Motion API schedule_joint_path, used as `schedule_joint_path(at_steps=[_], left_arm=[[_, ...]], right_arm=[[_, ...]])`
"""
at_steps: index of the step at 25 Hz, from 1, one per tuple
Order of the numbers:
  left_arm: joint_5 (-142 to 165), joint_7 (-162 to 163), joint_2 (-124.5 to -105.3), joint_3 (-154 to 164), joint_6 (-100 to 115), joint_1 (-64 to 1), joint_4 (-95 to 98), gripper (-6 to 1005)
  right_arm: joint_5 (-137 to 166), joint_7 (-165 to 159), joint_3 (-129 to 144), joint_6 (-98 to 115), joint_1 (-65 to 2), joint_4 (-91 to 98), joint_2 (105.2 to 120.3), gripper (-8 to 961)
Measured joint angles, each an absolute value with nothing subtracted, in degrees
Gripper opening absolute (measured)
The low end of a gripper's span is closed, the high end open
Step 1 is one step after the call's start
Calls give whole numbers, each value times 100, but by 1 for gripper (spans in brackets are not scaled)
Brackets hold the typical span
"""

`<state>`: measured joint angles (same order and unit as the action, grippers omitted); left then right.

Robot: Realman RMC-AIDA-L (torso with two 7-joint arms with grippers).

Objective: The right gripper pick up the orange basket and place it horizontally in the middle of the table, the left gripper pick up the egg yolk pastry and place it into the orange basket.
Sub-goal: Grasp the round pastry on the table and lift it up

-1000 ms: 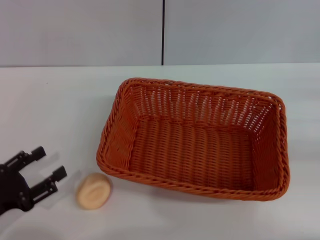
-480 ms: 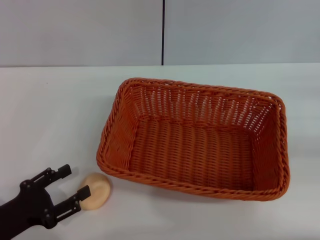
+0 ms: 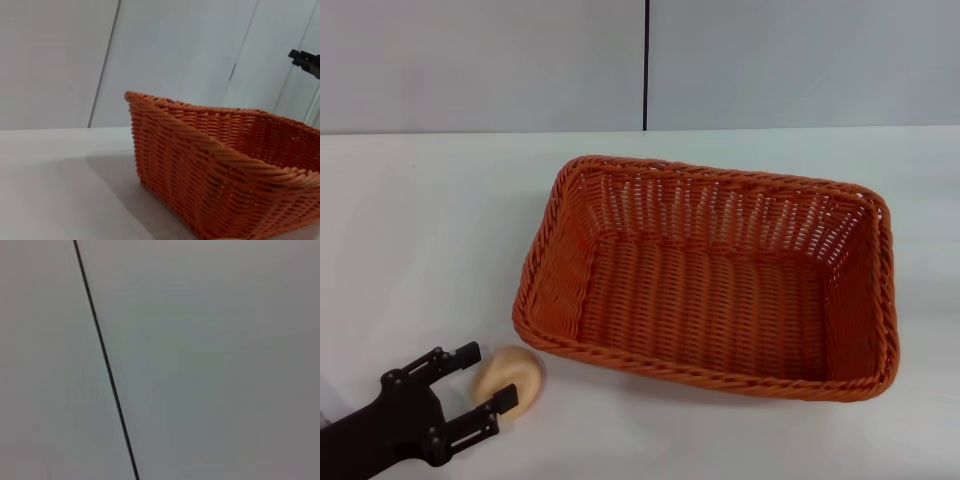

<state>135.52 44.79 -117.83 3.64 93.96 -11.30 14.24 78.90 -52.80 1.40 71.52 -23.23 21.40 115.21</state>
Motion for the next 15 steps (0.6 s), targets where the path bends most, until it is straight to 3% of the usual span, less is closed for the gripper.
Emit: schedule_joint_path(at_steps=[11,15], left_arm=[[13552,4450,-11795,533,9364,-1186,1365,736],[13552,4439,-11795,607,9344,-1220,1353,617]], right_arm=[[7831,-5029,141,7144,-2318,1977,11505,508],[7831,-5017,141,7111,-2312,1970,11507,508]])
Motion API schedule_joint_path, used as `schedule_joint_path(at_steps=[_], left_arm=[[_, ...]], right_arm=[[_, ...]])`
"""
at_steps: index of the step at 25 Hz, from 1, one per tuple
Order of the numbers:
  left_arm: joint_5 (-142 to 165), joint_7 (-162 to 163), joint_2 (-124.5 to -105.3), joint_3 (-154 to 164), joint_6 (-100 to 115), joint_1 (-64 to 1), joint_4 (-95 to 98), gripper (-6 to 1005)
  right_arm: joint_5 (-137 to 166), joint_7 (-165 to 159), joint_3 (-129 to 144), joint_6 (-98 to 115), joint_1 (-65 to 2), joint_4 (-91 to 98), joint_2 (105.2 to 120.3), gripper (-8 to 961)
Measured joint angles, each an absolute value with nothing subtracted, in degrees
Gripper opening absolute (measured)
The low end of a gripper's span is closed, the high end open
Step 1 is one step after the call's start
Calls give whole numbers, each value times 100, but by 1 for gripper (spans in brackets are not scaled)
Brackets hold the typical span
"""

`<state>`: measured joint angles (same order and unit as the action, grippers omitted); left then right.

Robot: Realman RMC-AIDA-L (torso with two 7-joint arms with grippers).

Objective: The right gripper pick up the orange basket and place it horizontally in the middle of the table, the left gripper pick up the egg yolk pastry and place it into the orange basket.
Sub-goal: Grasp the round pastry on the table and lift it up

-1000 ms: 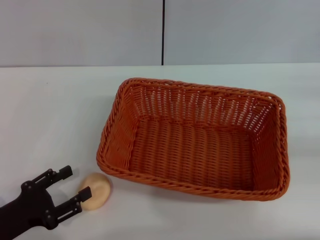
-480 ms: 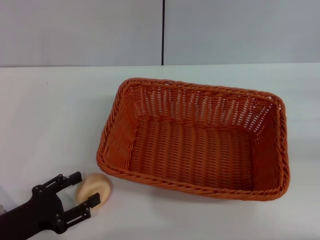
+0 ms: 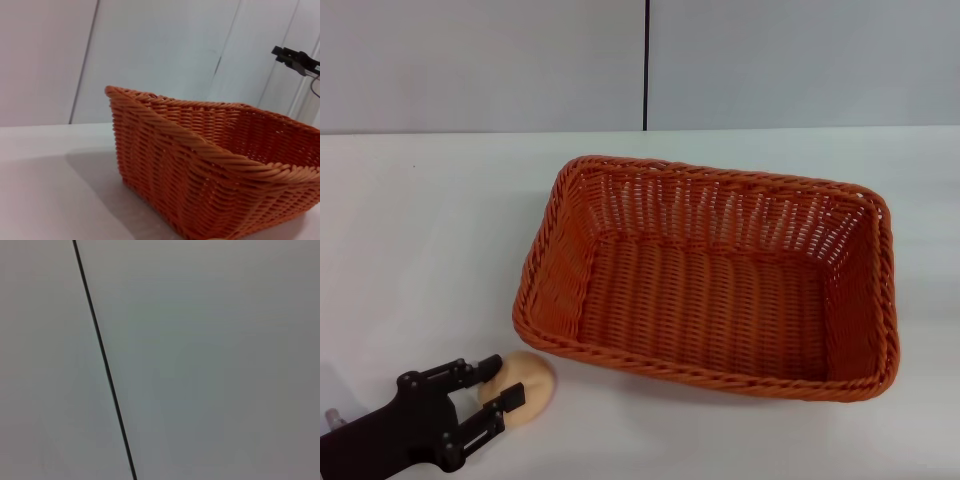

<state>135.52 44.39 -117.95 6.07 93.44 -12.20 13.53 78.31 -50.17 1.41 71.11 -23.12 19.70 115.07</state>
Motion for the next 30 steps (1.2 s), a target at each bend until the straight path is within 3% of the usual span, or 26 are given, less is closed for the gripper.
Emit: schedule_joint_path(at_steps=[15,25,30], left_arm=[[13527,4475,-11770,625,9310,-1332,1425,195],[13483,4465,-11692,-1108,9289,-1374,1759,115],[13304,4436,-11775,-1589,9376,-1697,1666,103]], right_arm=[[7831,-5009,141,7076,-2311,1945,11514,508],[7831,-5009,141,7074,-2302,1921,11522,508],[7831,-5009,141,7074,-2288,1875,11523,508]])
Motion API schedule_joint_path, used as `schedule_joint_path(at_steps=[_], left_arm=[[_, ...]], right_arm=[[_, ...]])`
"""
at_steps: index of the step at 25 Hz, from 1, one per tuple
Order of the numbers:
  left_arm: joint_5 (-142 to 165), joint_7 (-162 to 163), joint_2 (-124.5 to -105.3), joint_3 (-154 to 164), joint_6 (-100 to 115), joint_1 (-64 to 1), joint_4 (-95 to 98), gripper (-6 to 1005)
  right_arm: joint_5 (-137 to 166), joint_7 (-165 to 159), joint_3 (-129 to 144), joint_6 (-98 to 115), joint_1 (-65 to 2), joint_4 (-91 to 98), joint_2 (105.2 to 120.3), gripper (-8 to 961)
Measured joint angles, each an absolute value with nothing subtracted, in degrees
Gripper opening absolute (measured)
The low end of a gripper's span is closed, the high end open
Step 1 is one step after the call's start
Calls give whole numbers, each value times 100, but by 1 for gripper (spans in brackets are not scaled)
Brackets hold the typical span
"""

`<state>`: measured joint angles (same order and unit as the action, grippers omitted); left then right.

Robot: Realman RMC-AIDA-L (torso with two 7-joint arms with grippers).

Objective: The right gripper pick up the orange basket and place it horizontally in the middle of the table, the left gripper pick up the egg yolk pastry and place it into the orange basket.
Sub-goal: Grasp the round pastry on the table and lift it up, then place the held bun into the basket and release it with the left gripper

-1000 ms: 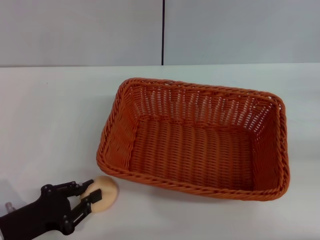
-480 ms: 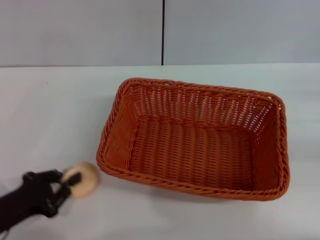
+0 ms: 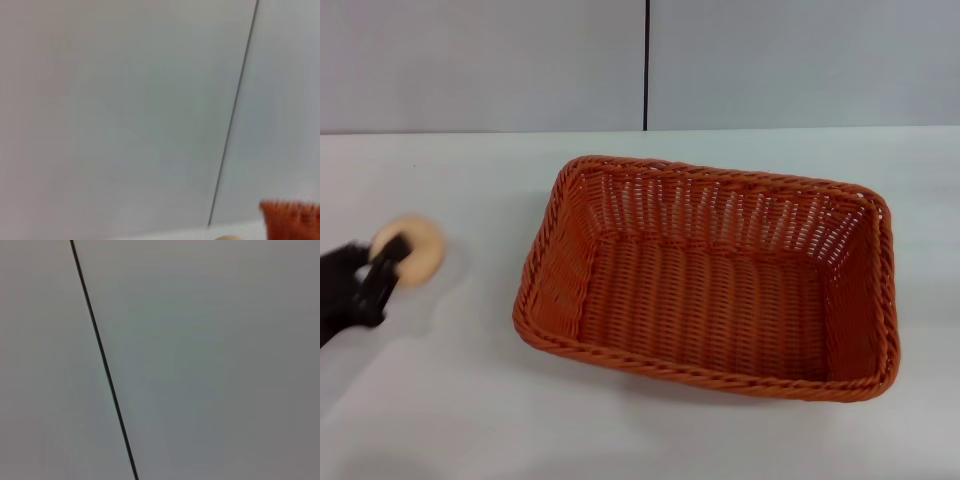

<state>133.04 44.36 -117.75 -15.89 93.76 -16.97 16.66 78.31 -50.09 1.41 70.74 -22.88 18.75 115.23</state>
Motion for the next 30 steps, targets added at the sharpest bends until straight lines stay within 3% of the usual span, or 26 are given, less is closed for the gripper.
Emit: schedule_joint_path(at_steps=[14,26,30], left_arm=[[13324,3982,-11805,-1118,9345,-2844,515,90],[13287,3393,-11846,-732,9177,-2995,89,92],[13273,3386,-11851,-790,9143,-2987,69,172]], right_arm=[[7831,-4921,141,7034,-2275,1651,11531,508],[7831,-4873,141,6940,-2330,1624,11531,508],[7831,-4866,141,6935,-2349,1625,11531,508]])
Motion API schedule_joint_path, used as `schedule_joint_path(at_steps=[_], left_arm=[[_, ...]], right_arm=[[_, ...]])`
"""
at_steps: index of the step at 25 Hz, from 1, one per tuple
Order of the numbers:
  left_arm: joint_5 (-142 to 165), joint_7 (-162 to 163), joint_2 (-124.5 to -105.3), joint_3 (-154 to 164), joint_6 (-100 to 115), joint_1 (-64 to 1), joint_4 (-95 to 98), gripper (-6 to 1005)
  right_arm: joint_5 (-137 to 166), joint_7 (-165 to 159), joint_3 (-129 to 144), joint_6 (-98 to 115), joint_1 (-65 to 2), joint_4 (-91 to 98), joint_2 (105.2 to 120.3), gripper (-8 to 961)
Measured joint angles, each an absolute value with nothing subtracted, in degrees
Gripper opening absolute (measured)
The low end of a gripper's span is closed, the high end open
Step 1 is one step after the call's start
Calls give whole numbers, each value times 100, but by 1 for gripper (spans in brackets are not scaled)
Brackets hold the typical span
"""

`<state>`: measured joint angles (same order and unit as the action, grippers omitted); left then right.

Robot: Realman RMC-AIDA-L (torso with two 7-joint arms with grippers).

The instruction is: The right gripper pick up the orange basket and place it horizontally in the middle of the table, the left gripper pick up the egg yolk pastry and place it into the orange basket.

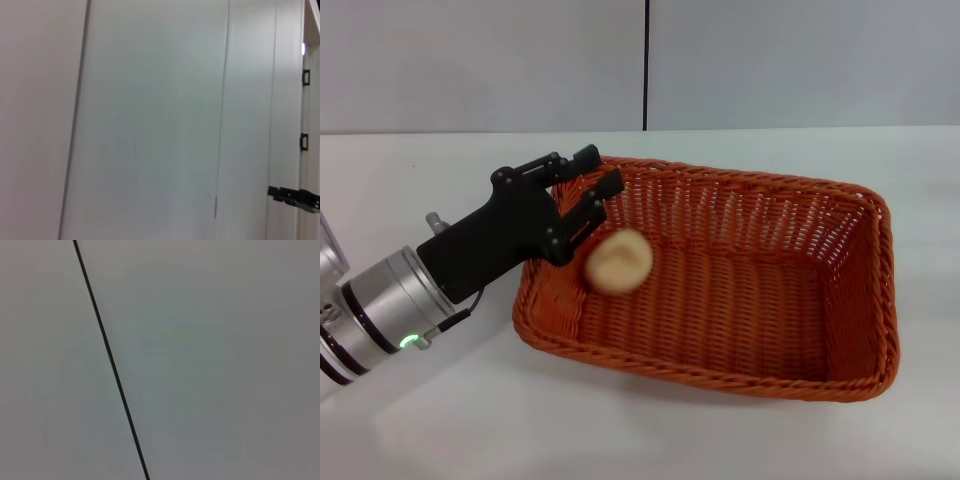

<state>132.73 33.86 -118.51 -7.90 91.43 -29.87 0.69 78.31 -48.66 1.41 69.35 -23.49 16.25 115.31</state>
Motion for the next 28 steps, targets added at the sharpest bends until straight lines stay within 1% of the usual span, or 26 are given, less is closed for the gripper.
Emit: schedule_joint_path(at_steps=[4,7,12,13,14,15,18,19,22,28], left_arm=[[13263,3382,-11849,-1101,9140,-2942,56,252],[13261,3361,-11848,-1327,9140,-2886,53,494],[13254,3146,-11847,-2241,9038,-2580,-109,599],[13247,3031,-11847,-2534,8983,-2465,-203,621],[13247,2602,-11848,-3314,8927,-2090,-505,642],[13247,2602,-11848,-3314,8927,-2090,-505,663],[13246,2228,-11856,-4087,8929,-1692,-821,726],[13242,2020,-11869,-4513,8929,-1478,-1022,726],[13247,1802,-11871,-4897,8941,-1226,-1183,726],[13247,1798,-11868,-5085,8951,-1170,-1141,726]], right_arm=[[7831,-4863,141,6934,-2358,1626,11531,508],[7831,-4862,140,6934,-2358,1626,11531,508],[7791,-4861,141,6939,-2326,1626,11531,508],[7746,-4862,141,6950,-2310,1626,11531,508],[7662,-4865,140,6971,-2273,1626,11532,508],[7662,-4865,140,6971,-2273,1626,11532,508],[7574,-4892,141,6992,-2230,1626,11536,508],[7503,-4899,140,7000,-2204,1627,11538,508],[7445,-4908,140,7045,-2184,1628,11539,508],[7394,-4913,141,7080,-2179,1626,11559,508]])
